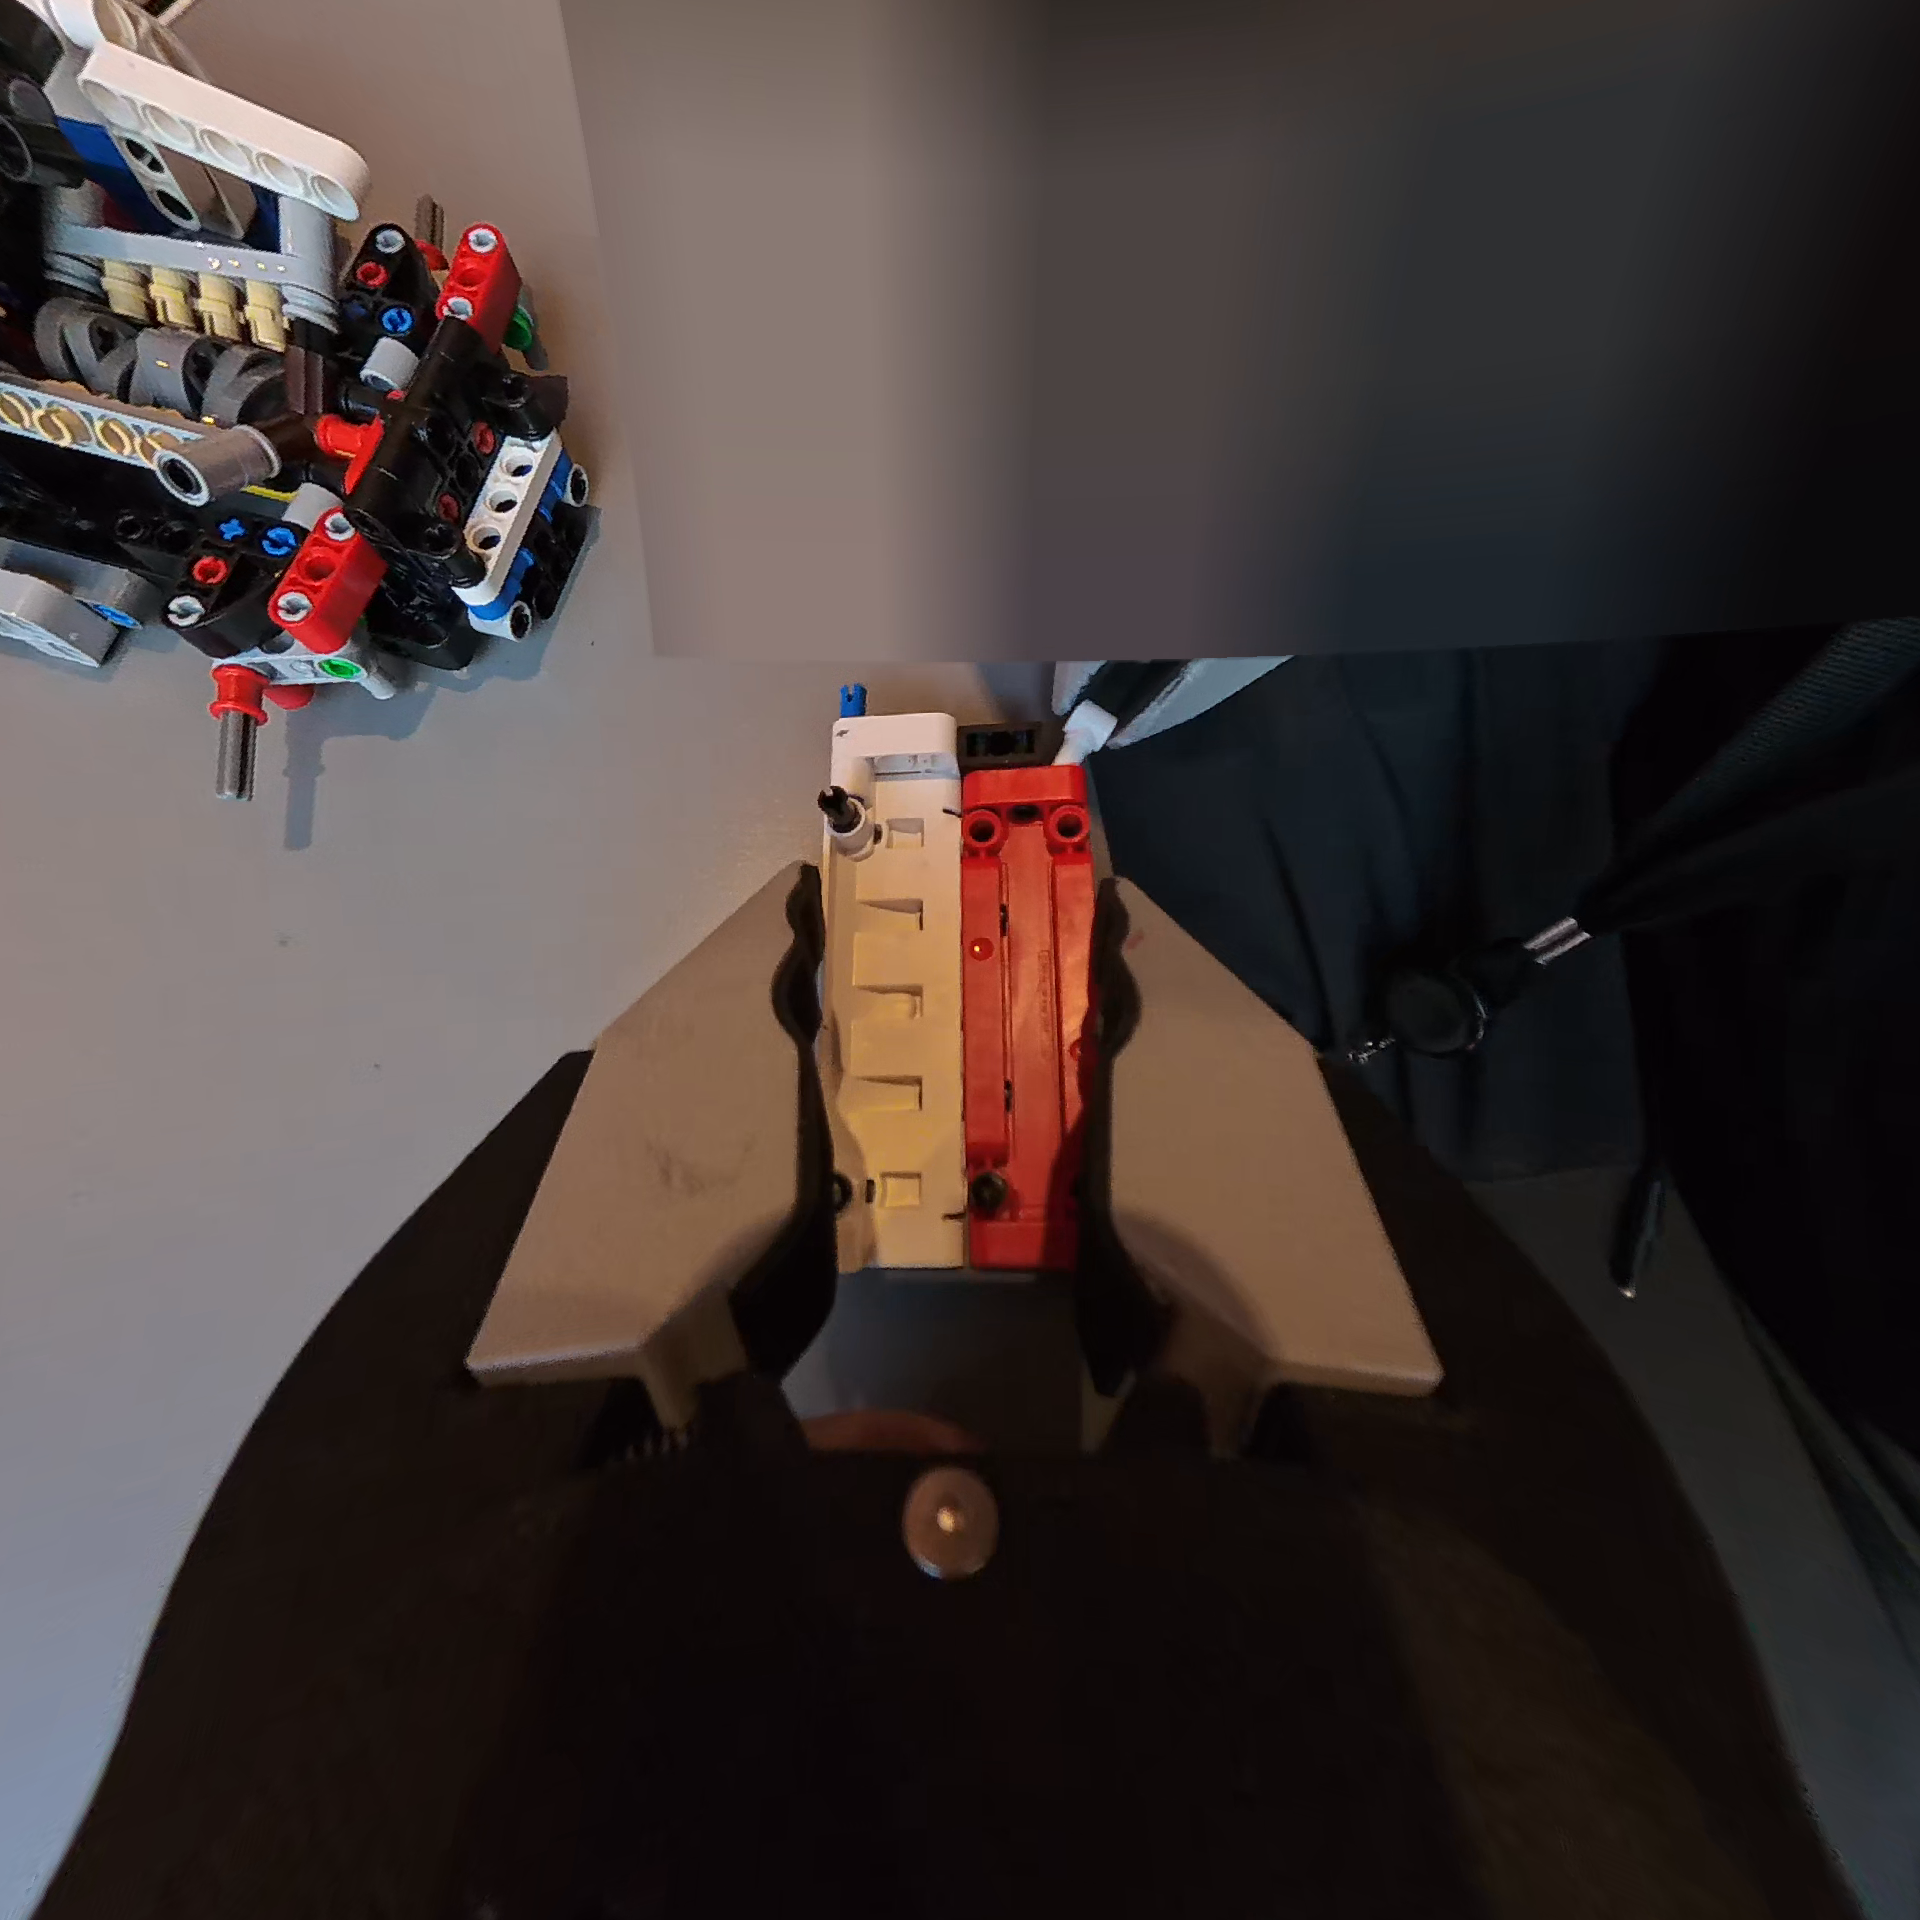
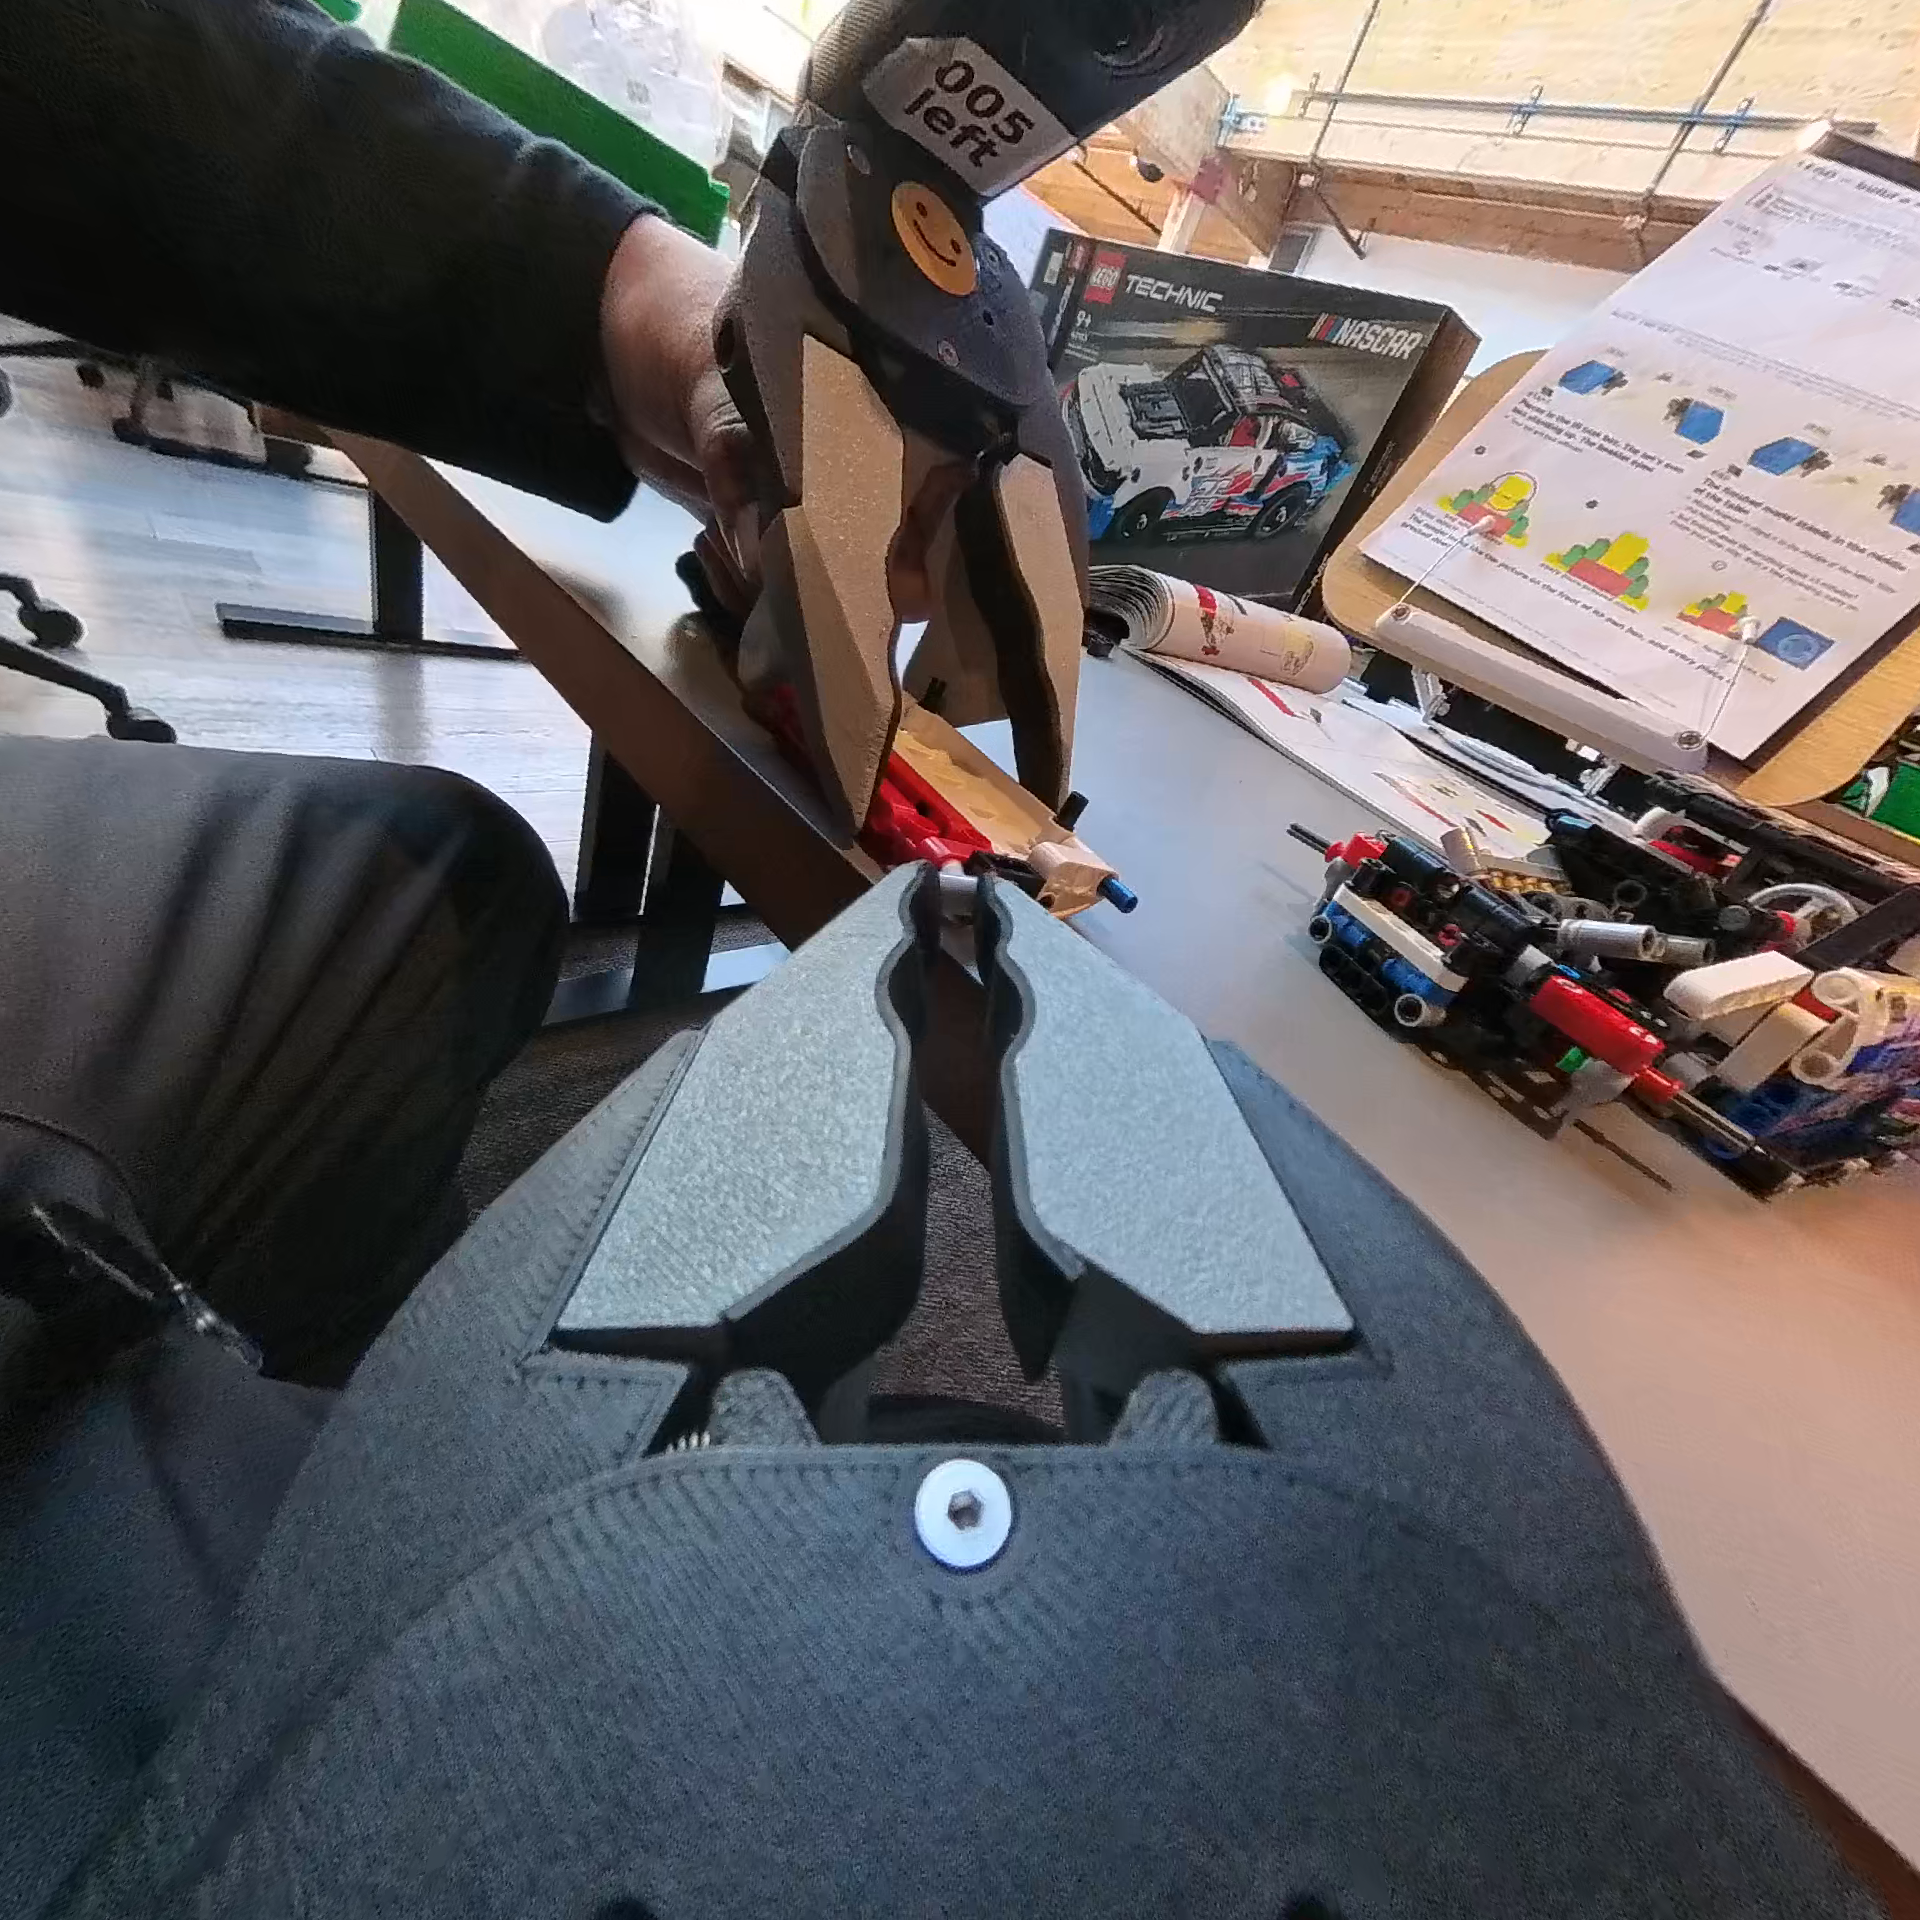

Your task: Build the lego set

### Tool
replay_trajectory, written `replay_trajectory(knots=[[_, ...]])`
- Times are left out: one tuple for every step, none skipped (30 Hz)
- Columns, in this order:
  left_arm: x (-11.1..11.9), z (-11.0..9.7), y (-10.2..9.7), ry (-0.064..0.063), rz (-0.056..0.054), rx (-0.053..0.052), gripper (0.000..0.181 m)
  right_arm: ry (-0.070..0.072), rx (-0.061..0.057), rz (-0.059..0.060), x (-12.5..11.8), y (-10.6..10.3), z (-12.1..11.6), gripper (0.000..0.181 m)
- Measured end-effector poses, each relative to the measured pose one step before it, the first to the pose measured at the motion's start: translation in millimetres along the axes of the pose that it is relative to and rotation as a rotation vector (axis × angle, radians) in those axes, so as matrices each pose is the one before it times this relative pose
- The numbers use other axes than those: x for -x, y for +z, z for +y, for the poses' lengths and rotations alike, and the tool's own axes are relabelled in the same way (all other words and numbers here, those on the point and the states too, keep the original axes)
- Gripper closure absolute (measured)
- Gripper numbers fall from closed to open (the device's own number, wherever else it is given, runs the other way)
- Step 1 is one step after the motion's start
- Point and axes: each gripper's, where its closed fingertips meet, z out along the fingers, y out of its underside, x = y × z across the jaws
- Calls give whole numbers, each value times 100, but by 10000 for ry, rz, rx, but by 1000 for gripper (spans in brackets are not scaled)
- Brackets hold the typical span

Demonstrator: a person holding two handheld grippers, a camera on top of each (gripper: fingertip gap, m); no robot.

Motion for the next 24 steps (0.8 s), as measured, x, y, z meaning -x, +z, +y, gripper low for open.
replay_trajectory(knots=[[6,-5,6,-49,-31,1,131,80,-17,3,-17,0,9,179],[9,-3,-2,-40,-24,-7,131,113,-6,-14,-24,-5,21,179],[14,-6,2,-35,-35,-6,131,120,12,-11,-55,-1,35,179],[17,-1,3,-27,-49,-2,131,94,39,21,-92,-5,73,179],[11,-1,6,-27,-53,-1,131,52,27,18,-57,-2,47,179],[-6,-1,6,-29,-42,0,131,36,-6,-29,24,-5,3,179],[-3,16,-11,-11,-36,0,131,63,-17,-60,32,-5,-7,179],[-8,8,-6,-7,-25,-3,131,123,-18,-77,21,4,12,179],[-11,15,-17,-18,-9,-2,131,152,-21,-103,63,-3,-1,179],[-3,5,-6,-14,-2,-1,131,133,-10,-91,73,-2,-8,179],[5,-4,3,-2,2,-1,131,72,3,-31,19,-7,1,179],[1,0,-7,-12,12,-4,131,18,-1,3,7,1,-11,179],[-1,1,-4,-5,7,-2,131,29,4,7,-18,13,1,179],[13,2,-4,2,1,0,131,74,18,-7,-34,28,26,179],[-2,5,0,22,-10,1,131,133,15,-42,-11,4,24,178],[5,6,0,23,-8,4,131,180,-3,-85,9,9,1,178],[-5,6,-4,13,3,2,131,213,-6,-124,18,13,13,179],[1,7,-10,7,15,-2,131,257,-3,-148,23,18,18,178],[2,6,-6,15,15,2,131,265,4,-142,12,9,31,178],[8,9,-8,19,13,4,131,182,16,-111,14,11,48,179],[-4,22,-5,16,14,6,131,78,37,-72,20,23,42,179],[7,5,-2,21,13,6,131,29,44,-46,18,17,25,179],[0,18,-13,16,11,9,131,19,42,-52,40,25,11,179],[3,17,-12,20,10,7,131,59,57,-88,38,23,26,179]])
